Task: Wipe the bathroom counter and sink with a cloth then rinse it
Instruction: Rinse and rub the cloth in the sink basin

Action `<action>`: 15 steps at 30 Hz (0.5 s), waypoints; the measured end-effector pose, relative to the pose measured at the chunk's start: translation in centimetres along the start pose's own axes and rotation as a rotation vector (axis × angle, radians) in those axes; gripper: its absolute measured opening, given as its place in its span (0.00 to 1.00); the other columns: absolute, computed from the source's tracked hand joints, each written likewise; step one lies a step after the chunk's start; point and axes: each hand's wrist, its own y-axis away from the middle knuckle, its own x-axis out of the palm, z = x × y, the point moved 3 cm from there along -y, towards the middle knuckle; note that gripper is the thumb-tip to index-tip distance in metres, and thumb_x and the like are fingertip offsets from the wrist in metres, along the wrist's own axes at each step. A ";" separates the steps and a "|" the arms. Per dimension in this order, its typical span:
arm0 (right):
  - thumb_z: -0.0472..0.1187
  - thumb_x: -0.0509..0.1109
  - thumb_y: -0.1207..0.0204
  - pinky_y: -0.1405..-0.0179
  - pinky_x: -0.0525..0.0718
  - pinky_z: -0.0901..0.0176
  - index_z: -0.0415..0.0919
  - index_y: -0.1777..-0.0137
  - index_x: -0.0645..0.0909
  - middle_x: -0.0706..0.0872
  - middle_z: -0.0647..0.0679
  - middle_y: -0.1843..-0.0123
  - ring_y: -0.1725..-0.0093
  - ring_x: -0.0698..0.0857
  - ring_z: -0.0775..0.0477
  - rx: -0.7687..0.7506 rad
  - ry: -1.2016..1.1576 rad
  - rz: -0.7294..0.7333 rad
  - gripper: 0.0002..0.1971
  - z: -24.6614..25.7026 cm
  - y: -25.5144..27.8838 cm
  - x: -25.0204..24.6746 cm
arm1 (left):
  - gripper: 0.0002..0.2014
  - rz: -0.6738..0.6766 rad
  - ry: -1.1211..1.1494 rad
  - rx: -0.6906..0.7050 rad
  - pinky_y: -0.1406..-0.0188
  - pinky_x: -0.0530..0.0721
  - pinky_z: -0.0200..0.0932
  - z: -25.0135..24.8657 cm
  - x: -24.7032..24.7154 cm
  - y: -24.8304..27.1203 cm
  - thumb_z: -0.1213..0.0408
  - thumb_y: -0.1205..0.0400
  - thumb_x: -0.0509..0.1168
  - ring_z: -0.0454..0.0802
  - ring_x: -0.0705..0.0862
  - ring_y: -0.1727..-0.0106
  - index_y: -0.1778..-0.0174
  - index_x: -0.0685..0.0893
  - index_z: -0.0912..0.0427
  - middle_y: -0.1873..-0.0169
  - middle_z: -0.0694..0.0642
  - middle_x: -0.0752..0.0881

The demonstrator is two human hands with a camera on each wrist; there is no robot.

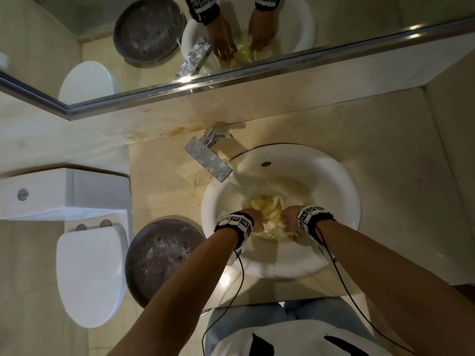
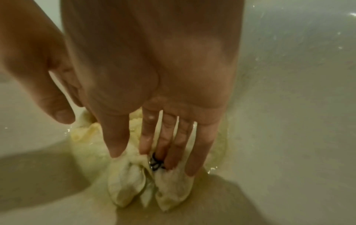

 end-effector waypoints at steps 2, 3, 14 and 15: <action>0.52 0.74 0.31 0.43 0.87 0.45 0.52 0.48 0.83 0.87 0.46 0.45 0.49 0.87 0.42 -0.020 0.016 -0.049 0.12 1.1 1.3 -1.2 | 0.23 -0.114 0.031 0.018 0.30 0.79 0.47 0.0 -0.3 0.2 0.61 0.19 0.65 0.53 0.78 0.27 0.27 0.79 0.41 0.24 0.48 0.76; 0.49 0.74 0.27 0.41 0.86 0.47 0.51 0.40 0.83 0.86 0.45 0.40 0.44 0.86 0.40 -0.046 0.007 -0.111 0.16 1.5 1.9 -1.7 | 0.23 -0.188 0.032 0.040 0.29 0.77 0.47 0.1 -0.2 0.2 0.61 0.19 0.65 0.52 0.76 0.26 0.26 0.78 0.42 0.24 0.47 0.75; 0.47 0.76 0.27 0.46 0.86 0.49 0.46 0.22 0.73 0.82 0.41 0.30 0.38 0.86 0.37 -0.048 0.087 -0.186 0.33 2.5 3.4 -2.6 | 0.32 -0.256 -0.137 0.104 0.26 0.74 0.54 -0.9 -0.3 0.6 0.62 0.19 0.65 0.58 0.69 0.21 0.18 0.65 0.45 0.16 0.50 0.61; 0.46 0.78 0.29 0.50 0.87 0.52 0.45 0.23 0.75 0.85 0.42 0.32 0.41 0.88 0.39 -0.049 0.119 -0.174 0.34 2.3 3.2 -1.7 | 0.29 -0.256 -0.186 0.113 0.29 0.75 0.53 -1.1 -0.4 0.7 0.62 0.18 0.64 0.57 0.73 0.24 0.20 0.69 0.44 0.19 0.51 0.67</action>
